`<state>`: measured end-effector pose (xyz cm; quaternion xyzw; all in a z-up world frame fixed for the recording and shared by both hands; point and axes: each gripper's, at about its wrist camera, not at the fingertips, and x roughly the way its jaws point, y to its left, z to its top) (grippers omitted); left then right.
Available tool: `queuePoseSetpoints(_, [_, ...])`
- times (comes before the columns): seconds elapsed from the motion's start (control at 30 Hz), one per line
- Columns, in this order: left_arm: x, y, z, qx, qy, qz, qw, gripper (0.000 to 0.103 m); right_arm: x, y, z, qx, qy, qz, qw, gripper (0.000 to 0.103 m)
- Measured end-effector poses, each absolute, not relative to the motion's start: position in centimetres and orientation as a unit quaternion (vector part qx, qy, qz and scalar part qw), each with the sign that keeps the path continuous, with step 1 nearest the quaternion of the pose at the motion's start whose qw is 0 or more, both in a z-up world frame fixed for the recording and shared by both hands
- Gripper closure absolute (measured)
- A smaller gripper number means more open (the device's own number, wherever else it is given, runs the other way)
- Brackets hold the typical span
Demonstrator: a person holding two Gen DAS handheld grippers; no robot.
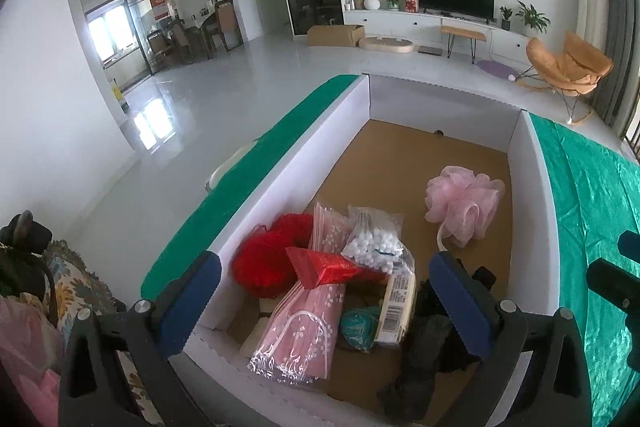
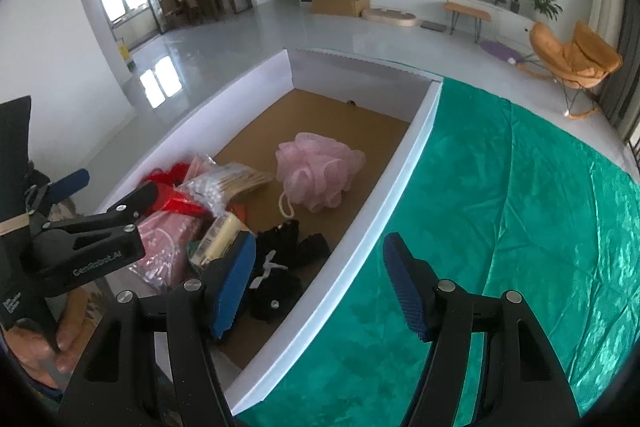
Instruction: Organize soft objects
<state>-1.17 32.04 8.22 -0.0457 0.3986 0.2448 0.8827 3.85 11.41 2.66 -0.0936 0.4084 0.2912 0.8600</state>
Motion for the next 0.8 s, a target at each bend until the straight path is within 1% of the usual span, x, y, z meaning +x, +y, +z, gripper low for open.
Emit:
queuePoseSetpoints(0.63, [-1.4, 32.7, 9.0, -0.081, 0.396, 0.215, 0.889, 0.0, 2.9, 13.4, 2.3, -0.119, 0.414, 0.294, 0.853, 0.033])
queuePoseSetpoints(0.8, [-2.0, 32.6, 9.2, -0.093, 0.382, 0.221, 0.892, 0.0, 2.9, 13.2, 2.3, -0.116, 0.414, 0.294, 0.854, 0.033])
